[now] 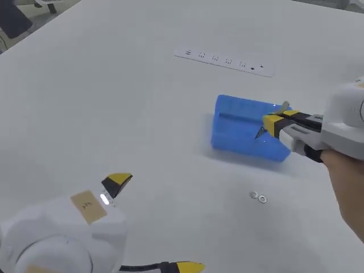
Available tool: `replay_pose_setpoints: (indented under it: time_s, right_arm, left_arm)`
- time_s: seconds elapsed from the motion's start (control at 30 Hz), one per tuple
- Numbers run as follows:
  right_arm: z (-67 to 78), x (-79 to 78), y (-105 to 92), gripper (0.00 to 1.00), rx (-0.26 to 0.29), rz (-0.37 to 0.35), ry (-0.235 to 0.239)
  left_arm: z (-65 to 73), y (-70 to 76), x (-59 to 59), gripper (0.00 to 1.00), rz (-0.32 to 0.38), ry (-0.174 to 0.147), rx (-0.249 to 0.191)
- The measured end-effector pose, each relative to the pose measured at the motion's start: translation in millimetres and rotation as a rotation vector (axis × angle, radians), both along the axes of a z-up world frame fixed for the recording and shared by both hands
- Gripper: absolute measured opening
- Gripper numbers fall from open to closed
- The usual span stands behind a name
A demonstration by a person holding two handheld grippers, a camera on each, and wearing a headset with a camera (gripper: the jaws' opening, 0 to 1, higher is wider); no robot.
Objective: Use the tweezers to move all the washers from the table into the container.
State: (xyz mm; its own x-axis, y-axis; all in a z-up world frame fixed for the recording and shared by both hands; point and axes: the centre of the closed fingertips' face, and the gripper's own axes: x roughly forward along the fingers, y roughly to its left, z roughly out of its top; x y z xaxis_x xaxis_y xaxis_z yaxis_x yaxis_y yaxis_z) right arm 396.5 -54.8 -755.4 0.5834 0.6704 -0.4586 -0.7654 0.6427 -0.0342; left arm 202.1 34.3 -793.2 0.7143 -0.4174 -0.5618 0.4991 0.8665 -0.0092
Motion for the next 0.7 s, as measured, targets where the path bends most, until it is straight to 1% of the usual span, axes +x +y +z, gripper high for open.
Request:
replay_pose_setpoints:
  time_s: [0.07,0.13,0.23,0.3,0.33,0.5,0.6,0.67,0.7]
  right_arm:
    - [0.2,-6.9,-1.4,0.01,0.008,0.002,0.010]
    - [-2.4,-13.4,-3.1,0.01,0.007,0.003,0.018]
    - [-9.3,-24.4,-4.4,0.01,0.019,0.007,0.055]
    - [-13.3,-30.2,-5.3,0.01,0.023,0.009,0.066]
    - [-16.5,-34.4,-6.2,0.01,0.024,0.009,0.079]
    - [-32.8,-45.0,-15.0,0.01,-0.002,0.000,0.108]
    - [-38.5,-50.0,-20.4,0.02,-0.005,-0.008,0.129]
    - [-40.6,-53.1,-23.0,0.02,-0.010,-0.010,0.135]
    - [-41.7,-55.3,-24.6,0.02,-0.011,-0.013,0.141]
  left_arm:
    - [-1.0,0.5,0.1,0.98,0.000,0.001,0.006]
    - [-2.4,0.6,-0.1,0.97,0.000,0.009,0.007]
    - [-3.1,0.4,-0.3,0.97,-0.003,0.010,0.012]
    - [-3.2,0.5,-0.2,0.97,-0.002,0.009,0.014]
    - [-3.4,0.5,-0.2,0.97,-0.002,0.011,0.014]
    - [-3.9,0.1,-0.4,0.97,-0.005,0.012,0.019]
    - [-5.3,0.4,-0.5,0.96,-0.005,0.016,0.024]
    - [-6.8,0.8,-1.0,0.96,-0.005,0.025,0.030]
    - [-6.4,0.4,-1.0,0.96,-0.005,0.025,0.026]
